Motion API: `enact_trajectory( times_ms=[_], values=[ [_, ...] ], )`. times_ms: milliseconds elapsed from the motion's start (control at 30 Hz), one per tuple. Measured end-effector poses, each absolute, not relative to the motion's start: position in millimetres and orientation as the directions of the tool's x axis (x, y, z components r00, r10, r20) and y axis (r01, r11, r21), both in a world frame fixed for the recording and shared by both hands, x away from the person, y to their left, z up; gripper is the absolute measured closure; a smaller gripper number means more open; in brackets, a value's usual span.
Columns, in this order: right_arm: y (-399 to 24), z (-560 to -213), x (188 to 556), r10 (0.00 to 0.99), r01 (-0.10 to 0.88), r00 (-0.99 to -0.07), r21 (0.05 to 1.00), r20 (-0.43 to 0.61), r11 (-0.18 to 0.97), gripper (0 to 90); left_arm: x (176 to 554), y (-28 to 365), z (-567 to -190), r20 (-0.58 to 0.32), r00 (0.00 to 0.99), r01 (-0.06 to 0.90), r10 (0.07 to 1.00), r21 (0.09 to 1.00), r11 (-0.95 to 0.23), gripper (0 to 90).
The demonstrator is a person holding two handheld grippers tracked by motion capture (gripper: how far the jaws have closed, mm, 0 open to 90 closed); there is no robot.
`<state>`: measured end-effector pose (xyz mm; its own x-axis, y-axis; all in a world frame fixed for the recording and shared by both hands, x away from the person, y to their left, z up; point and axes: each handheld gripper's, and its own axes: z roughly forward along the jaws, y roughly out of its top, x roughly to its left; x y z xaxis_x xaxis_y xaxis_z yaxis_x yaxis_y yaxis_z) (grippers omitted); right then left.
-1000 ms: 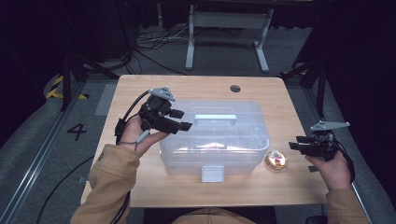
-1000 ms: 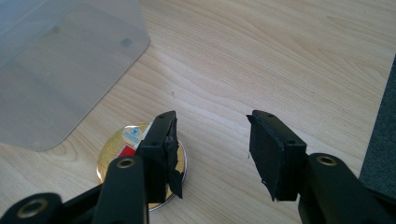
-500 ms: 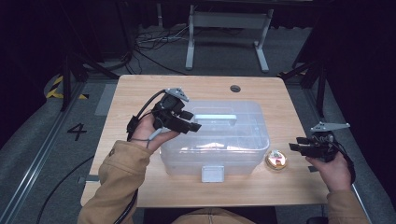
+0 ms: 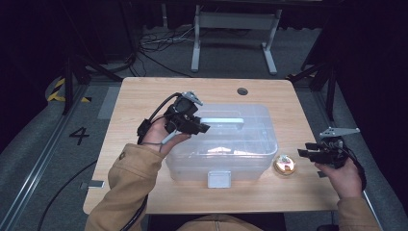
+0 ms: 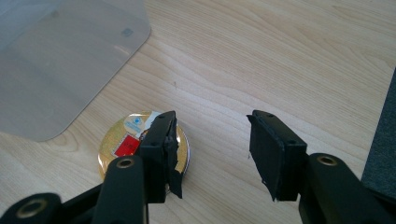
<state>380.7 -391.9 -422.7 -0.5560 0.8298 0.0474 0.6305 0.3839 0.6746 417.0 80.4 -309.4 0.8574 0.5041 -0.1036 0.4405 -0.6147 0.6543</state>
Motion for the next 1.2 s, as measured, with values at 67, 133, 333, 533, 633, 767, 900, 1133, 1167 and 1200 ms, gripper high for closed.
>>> enact_trajectory(
  times_ms=[67, 133, 333, 533, 633, 767, 900, 1133, 1167, 1200],
  values=[
    [-391, -423, 381, 0.828, 0.629, -0.559, 0.673, 0.044, 0.389, 51.8, 416, 80, -309, -0.085, 0.860, 0.428, 0.503, 0.657, -0.621, 70.0],
    [-390, -423, 381, 0.825, 0.627, -0.563, 0.673, 0.043, 0.393, 51.8, 415, 79, -308, -0.078, 0.855, 0.430, 0.513, 0.661, -0.615, 71.2],
    [-387, -422, 380, 0.814, 0.618, -0.579, 0.679, 0.051, 0.397, 54.3, 412, 78, -307, -0.039, 0.853, 0.410, 0.520, 0.666, -0.623, 74.0],
    [-387, -420, 379, 0.794, 0.609, -0.603, 0.685, 0.073, 0.400, 65.6, 410, 78, -303, -0.021, 0.851, 0.400, 0.525, 0.673, -0.622, 75.0],
    [-385, -417, 378, 0.780, 0.598, -0.621, 0.692, 0.081, 0.404, 69.9, 410, 78, -300, -0.009, 0.852, 0.393, 0.524, 0.671, -0.628, 75.3],
    [-383, -413, 376, 0.754, 0.568, -0.652, 0.706, 0.073, 0.423, 73.9, 412, 79, -297, -0.004, 0.848, 0.390, 0.529, 0.680, -0.621, 75.5],
    [-383, -410, 375, 0.725, 0.547, -0.681, 0.730, 0.103, 0.409, 75.5, 416, 80, -293, -0.017, 0.848, 0.395, 0.530, 0.687, -0.610, 75.5],
    [-384, -406, 373, 0.712, 0.553, -0.686, 0.744, 0.150, 0.376, 77.9, 424, 81, -287, -0.031, 0.843, 0.404, 0.537, 0.696, -0.593, 74.9],
    [-384, -406, 373, 0.713, 0.555, -0.684, 0.745, 0.154, 0.371, 78.1, 425, 81, -286, -0.030, 0.842, 0.404, 0.539, 0.696, -0.594, 74.8],
    [-384, -406, 373, 0.713, 0.554, -0.684, 0.746, 0.155, 0.369, 78.3, 426, 81, -285, -0.037, 0.840, 0.410, 0.541, 0.696, -0.590, 74.8]
  ],
)
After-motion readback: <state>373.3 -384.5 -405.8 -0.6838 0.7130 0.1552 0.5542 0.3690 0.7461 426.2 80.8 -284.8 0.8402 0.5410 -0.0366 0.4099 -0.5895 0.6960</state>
